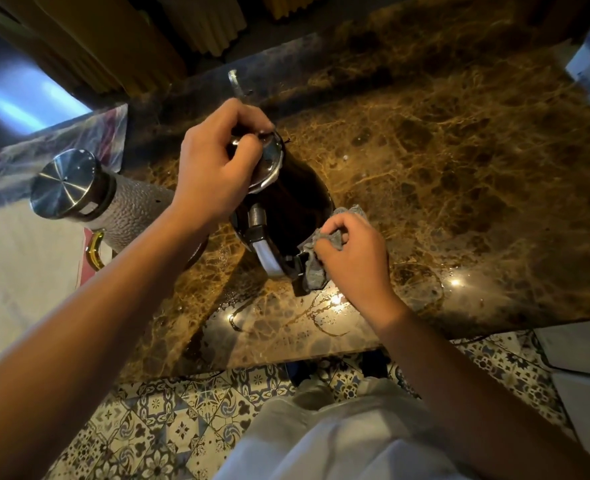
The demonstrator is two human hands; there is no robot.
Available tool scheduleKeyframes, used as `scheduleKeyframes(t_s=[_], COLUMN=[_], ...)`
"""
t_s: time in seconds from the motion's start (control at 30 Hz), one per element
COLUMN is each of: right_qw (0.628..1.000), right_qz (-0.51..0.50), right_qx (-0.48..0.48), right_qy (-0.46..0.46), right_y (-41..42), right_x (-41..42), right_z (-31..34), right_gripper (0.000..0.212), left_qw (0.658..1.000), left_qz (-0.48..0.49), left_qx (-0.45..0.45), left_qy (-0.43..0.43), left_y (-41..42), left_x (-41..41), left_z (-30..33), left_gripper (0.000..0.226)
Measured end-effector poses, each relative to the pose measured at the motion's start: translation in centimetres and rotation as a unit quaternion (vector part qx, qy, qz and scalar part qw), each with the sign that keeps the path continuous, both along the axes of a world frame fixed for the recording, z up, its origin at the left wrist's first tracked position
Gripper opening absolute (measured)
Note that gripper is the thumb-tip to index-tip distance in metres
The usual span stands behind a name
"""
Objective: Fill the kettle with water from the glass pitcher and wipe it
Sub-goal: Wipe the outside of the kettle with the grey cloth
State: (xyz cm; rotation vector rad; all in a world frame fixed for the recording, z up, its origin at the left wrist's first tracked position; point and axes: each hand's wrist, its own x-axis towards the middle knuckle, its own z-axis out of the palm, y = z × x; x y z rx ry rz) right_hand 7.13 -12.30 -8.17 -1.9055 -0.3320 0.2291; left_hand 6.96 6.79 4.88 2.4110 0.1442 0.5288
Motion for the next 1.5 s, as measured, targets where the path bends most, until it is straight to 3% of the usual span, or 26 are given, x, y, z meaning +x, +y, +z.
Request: scheduleKeyframes(t_s=[0.17, 0.3, 0.47, 0.67, 0.8, 1.1, 1.5], right_qw=[0.991, 0.997, 0.998, 0.998, 0.998, 0.981, 0.996], right_qz=[-0.039, -0.02, 0.013, -0.017, 0.0, 0.154, 0.043], right_qx=[0.108, 0.036, -0.056, -0.055, -0.07, -0.121, -0.062], right_qy=[0.074, 0.061, 0.003, -0.018, 0.006, 0.003, 0.038], right_y=[0.4, 1.7, 0.8, -1.4, -0.2, 4.8, -0.5], right_x=[2.4, 5.9, 6.4, 2.0, 5.9, 13.9, 6.0], right_z=[1.3, 1.3, 0.0, -0.5, 0.1, 1.3, 0.3], right_gripper=[0.012, 0.024, 0.019, 0.004, 0.008, 0.007, 0.009], left_qw=[0.995, 0.99, 0.991, 0.987, 0.983, 0.982, 0.973], left_qz=[-0.059, -0.105, -0.099, -0.129, -0.141, -0.144, -0.183], left_qx=[-0.071, -0.086, -0.08, -0.088, -0.106, -0.113, -0.114], left_qy=[0.026, 0.038, 0.03, 0.038, 0.044, 0.046, 0.081], left_y=[0.1, 0.3, 0.4, 0.5, 0.6, 0.8, 1.4], left_x=[-0.2, -0.2, -0.1, 0.1, 0.6, 0.6, 1.1], left_z=[0.6, 0.4, 0.1, 0.3, 0.5, 0.4, 0.7], left_gripper=[0.021, 0.021, 0.022, 0.022, 0.023, 0.022, 0.024])
